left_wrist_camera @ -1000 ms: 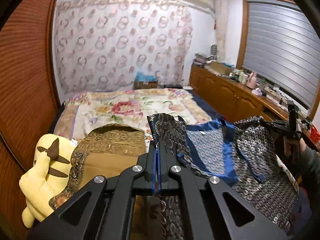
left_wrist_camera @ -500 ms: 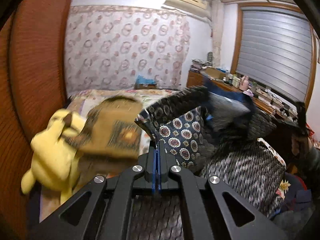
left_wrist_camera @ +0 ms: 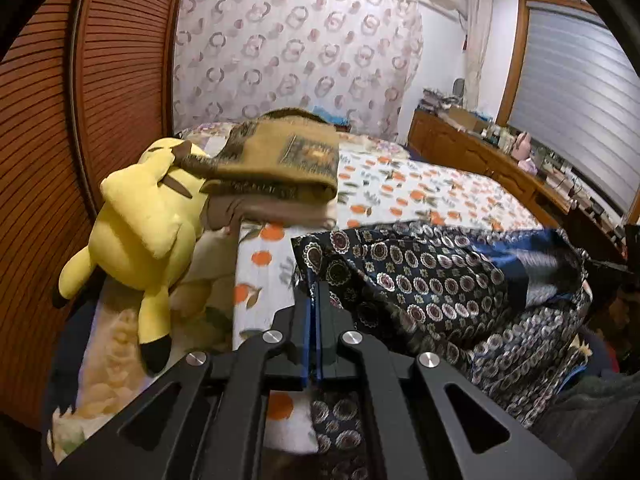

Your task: Fold small clothes

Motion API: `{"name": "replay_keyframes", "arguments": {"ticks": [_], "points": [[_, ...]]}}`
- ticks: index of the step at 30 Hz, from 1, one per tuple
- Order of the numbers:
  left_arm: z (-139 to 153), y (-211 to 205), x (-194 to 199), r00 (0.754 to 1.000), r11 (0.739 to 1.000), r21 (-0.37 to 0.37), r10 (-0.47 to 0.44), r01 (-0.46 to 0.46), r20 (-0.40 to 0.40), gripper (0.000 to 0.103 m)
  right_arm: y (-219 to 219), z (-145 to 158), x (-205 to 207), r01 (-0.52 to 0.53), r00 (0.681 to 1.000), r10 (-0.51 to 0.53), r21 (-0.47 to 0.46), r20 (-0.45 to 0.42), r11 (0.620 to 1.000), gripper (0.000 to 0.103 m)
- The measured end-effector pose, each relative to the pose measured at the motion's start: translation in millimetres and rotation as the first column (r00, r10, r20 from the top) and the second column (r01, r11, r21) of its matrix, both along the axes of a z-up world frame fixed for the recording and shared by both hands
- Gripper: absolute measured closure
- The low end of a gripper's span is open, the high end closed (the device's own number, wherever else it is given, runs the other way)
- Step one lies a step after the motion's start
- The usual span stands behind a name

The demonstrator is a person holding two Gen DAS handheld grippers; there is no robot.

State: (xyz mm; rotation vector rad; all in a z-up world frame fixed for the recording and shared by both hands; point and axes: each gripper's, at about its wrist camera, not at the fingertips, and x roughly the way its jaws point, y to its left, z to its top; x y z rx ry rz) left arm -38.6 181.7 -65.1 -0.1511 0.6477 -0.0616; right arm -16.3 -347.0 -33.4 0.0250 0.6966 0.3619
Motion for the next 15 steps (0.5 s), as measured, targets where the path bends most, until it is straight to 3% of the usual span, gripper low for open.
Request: {"name": "replay_keyframes", "arguments": {"ticks": [12,13,14,15], "points": [[-0.3,-10.1,-5.7,1.000,0.998,0.057,-0.010,0.012,-0.026,0.100,37.2,23.2,16.0,-0.032,0.999,0.035,-0.075,0.035,0.997,0.101],[1.5,-11.2,-5.7,1.000,0.998,0.065,-0.010,0.012,-0.025,0.100,37.9,26.9,14.7,-0.037,0.998,0.041,-0.081,0.044,0.996,0.098],[3.9,-12.1,-5.6,1.000,0.997,0.073,-0.010,0.011,-0.024,0.096,38.1,31.0,13.6,-0.042,0.998,0.047,-0.082,0.053,0.996,0.095],[6.4,-12.4,-5.9,1.000,0.996,0.087,-0.006,0.008,-0.022,0.082,37.3,32.1,14.3,-0.046,0.997,0.051,-0.084,0.063,0.995,0.095]]}}
